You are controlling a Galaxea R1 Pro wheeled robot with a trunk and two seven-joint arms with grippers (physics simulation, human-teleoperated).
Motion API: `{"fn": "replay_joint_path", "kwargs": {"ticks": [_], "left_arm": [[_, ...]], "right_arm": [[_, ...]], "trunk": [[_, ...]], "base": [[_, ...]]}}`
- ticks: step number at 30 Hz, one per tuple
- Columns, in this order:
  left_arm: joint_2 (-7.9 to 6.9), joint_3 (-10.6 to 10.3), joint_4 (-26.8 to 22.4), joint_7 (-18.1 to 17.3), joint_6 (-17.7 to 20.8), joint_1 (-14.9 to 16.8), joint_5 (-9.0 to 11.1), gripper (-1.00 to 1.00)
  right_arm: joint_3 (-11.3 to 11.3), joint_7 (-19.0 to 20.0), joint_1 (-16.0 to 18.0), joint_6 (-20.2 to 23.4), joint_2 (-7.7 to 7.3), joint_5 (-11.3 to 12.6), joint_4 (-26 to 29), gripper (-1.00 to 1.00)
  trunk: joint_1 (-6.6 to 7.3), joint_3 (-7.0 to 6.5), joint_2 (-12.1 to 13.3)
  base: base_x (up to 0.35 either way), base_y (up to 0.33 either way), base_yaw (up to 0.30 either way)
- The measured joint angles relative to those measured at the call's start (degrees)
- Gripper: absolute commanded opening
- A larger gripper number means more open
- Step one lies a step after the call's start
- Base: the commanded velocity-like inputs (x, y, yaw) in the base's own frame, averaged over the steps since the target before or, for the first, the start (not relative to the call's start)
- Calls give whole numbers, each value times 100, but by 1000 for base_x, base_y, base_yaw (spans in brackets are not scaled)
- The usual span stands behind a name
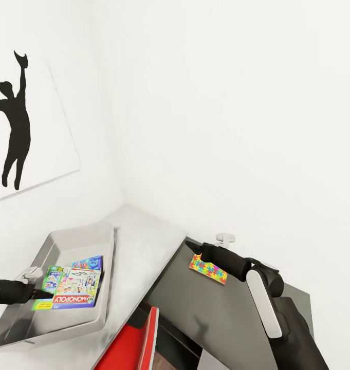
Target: Put all the toys in the child's room - the three board games (two on the bed and one on the table), the two jigsaw puzzles on the table, and the tennis ball on the table - inside the toy box on the table in the child's room.
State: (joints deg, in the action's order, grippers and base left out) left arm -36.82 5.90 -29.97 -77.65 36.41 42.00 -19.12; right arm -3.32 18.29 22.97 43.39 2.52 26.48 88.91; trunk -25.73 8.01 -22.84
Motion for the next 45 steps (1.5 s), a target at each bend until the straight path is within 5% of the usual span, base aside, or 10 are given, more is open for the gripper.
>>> {"fn": "replay_joint_path", "kwargs": {"ticks": [12,27,34,45], "left_arm": [[-39,-188,-1,62,13,2,210,-100],[-136,-2,1,8,-7,-2,-33,-100],[-153,50,-4,-412,-36,-4,-78,-100],[-155,35,-5,-483,-37,-5,-134,-100]], "right_arm": [[0,0,0,0,0,5,-1,100],[0,6,0,0,0,10,0,100],[0,3,0,0,0,10,0,100],[0,2,0,0,0,10,0,100]], "trunk": [[0,0,0],[-2,2,4],[-2,3,5],[-2,3,5]], "base": [[0,0,0],[0,0,0],[0,0,0],[0,0,0]]}}
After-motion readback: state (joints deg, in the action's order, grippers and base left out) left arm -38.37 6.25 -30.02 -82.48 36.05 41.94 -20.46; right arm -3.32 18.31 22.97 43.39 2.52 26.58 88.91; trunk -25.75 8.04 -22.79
